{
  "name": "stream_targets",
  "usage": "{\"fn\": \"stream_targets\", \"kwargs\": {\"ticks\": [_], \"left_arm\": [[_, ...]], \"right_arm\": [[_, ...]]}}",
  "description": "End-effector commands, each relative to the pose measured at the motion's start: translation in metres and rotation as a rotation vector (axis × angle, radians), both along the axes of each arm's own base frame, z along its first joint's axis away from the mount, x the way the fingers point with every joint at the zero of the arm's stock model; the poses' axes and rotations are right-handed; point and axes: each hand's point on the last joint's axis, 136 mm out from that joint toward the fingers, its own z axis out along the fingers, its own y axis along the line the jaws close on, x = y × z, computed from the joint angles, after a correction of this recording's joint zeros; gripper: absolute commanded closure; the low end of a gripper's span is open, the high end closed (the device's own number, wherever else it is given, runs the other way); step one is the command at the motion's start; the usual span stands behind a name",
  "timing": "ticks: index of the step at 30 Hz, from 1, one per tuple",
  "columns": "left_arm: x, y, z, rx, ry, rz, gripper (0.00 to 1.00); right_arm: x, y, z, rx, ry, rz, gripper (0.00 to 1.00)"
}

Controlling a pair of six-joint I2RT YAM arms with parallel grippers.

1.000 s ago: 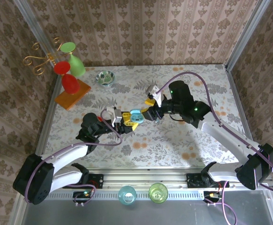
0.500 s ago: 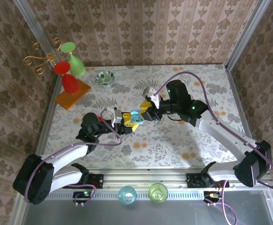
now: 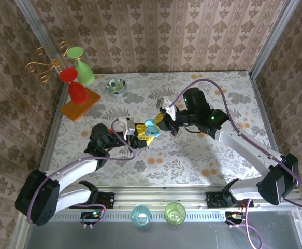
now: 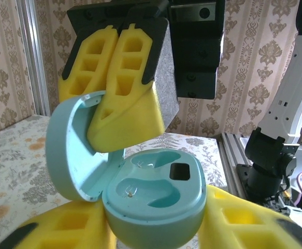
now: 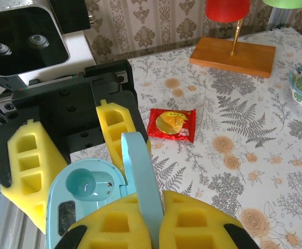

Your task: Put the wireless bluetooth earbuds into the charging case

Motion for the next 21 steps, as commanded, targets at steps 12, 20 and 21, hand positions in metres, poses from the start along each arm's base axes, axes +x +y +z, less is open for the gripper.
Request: {"fn": "stream_targets", "kwargs": {"ticks": [12,20,21], "left_arm": [[0.0089,-0.0049,0.0228,-0.072,0.01,0.005,0.27],[0.0098,-0.0056,0.0251,-0.092,0.029,-0.002,0.28],[0.0104,-0.0053,0.0254,-0.094,0.031,0.0,0.29]], "right_arm": [[0.0039,-0.0051,0.0267,0.034,-0.133,-0.082,1.0],[0.0066,-0.005,0.021,0.009,-0.145,-0.095,1.0],[0.007,-0.0049,0.0201,0.007,-0.145,-0.098,1.0]]}}
